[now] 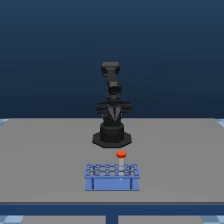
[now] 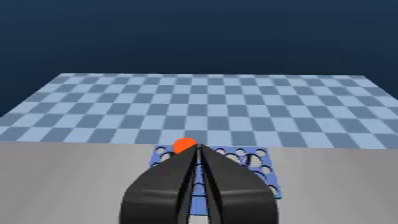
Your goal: Pick up the centrifuge tube on the rack
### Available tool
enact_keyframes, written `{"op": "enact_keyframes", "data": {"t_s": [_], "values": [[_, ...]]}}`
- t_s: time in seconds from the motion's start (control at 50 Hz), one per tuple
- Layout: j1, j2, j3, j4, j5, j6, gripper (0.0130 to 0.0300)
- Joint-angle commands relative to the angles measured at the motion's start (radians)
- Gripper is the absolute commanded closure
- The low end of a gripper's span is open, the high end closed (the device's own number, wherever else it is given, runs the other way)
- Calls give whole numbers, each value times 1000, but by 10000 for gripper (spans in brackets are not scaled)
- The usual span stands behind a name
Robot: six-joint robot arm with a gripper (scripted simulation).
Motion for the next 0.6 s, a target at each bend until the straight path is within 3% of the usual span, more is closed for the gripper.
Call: {"op": "enact_keyframes", "data": {"t_s": [0.02,0.6], "values": [[0,0,0,0,0,0,130],[1,3,-1,9,-1,-9,130]]}}
